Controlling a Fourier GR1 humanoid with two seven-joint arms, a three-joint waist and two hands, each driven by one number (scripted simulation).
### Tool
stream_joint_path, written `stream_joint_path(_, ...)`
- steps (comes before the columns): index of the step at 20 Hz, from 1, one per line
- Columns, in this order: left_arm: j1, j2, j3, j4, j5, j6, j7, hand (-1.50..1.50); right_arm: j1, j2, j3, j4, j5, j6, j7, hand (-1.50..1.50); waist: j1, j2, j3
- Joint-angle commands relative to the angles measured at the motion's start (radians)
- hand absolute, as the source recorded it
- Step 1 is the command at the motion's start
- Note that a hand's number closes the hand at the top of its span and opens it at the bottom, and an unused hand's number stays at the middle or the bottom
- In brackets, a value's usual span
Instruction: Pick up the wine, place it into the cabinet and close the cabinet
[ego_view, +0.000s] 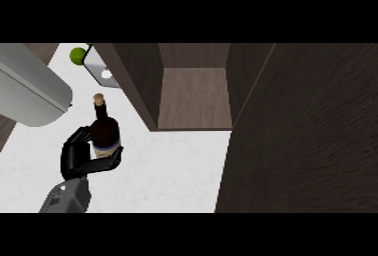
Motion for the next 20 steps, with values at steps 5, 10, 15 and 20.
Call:
stream_joint_path(5, 0.041, -0.108, -0.201, -0.157, -0.107, -0.058, -0.007, 1.50, 0.023, 0.005, -0.019, -0.018, -0.075, 0.020, 0.004, -1.50, 0.014, -0.002, 0.002)
stream_joint_path(10, 0.074, -0.124, -0.307, -0.377, -0.058, 0.028, 0.118, 1.50, -0.032, -0.025, -0.048, -0.026, -0.097, -0.002, 0.089, -1.50, 0.011, -0.004, 0.001)
stream_joint_path(15, 0.049, -0.125, -0.401, -0.541, 0.036, 0.030, 0.290, 1.50, 0.032, 0.012, -0.004, -0.081, -0.049, -0.016, 0.055, -1.50, 0.005, -0.003, 0.000)
stream_joint_path(20, 0.091, -0.125, -0.574, -0.776, 0.103, 0.187, 0.457, 1.50, 0.047, -0.001, -0.035, -0.060, -0.103, 0.023, 0.028, -1.50, 0.008, -0.003, 0.001)
